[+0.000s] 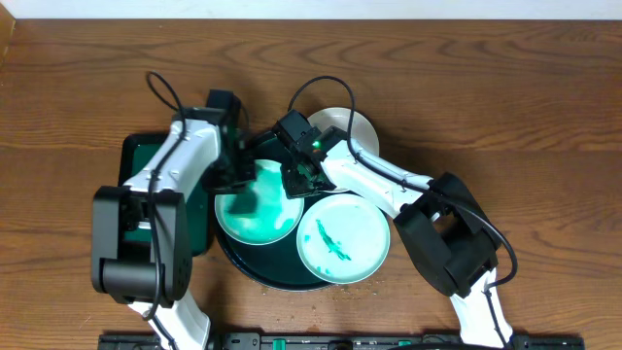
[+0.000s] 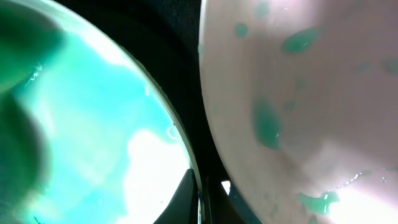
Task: Clean dirty plates on tray and stack at the side
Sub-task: 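Scrub the left plate with the sponge in the left gripper, then lift the sponge back toward the water tray with the left gripper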
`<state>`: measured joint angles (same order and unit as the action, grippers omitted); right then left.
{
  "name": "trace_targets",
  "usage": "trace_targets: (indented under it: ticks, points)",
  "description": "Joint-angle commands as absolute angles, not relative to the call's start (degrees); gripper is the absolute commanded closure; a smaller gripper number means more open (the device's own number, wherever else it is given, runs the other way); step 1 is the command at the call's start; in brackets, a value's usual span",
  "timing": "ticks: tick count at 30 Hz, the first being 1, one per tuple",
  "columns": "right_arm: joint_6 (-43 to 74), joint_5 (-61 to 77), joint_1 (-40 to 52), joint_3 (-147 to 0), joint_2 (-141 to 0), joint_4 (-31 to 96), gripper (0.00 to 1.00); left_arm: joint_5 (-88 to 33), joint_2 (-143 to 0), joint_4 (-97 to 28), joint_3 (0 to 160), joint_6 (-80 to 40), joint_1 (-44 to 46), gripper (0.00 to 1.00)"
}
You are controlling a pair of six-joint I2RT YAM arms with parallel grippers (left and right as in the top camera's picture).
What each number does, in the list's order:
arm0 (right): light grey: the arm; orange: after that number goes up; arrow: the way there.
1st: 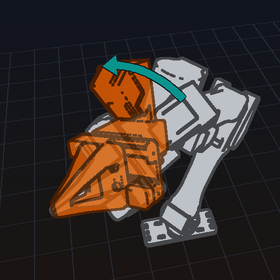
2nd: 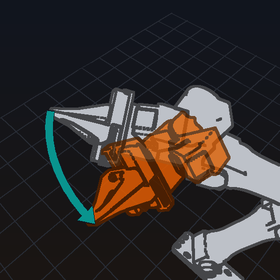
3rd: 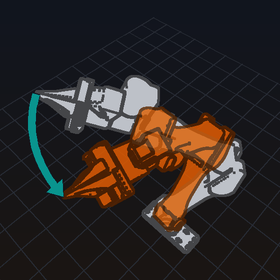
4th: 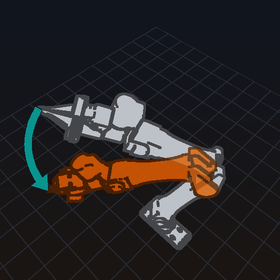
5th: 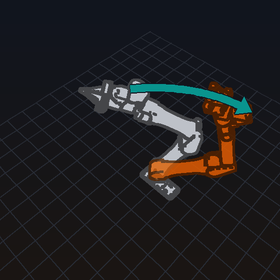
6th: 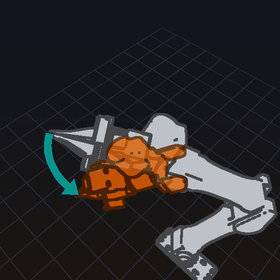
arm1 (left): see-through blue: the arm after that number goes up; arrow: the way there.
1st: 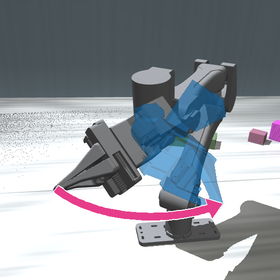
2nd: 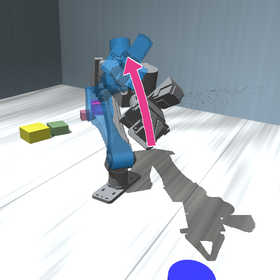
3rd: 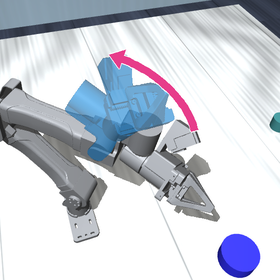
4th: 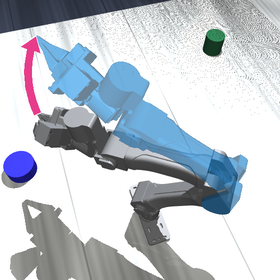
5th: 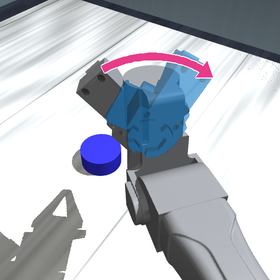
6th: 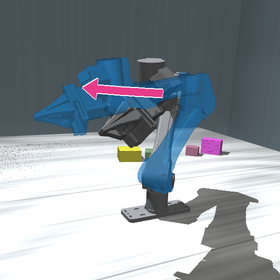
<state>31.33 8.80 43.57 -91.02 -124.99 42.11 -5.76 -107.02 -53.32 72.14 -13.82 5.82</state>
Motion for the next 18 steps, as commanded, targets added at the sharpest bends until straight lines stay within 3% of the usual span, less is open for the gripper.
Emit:
trace_targets:
  ticks: [1, 9, 18]
  points:
    - [31.18, 9.45, 44.07, -90.63, -127.52, 42.44, 0.99, 10.20, -107.79, -56.31, 78.24, -16.69, 3.68, 0.93]
    - [29.98, 9.54, 44.07, -90.63, -127.52, 42.52, 0.99, 4.91, -105.78, -69.30, 91.88, -16.82, 1.21, 0.93]
    - [23.68, 16.88, 44.45, -90.89, -127.50, 40.93, 0.99, 4.93, -100.16, -70.32, 92.99, -16.84, -4.80, 0.93]
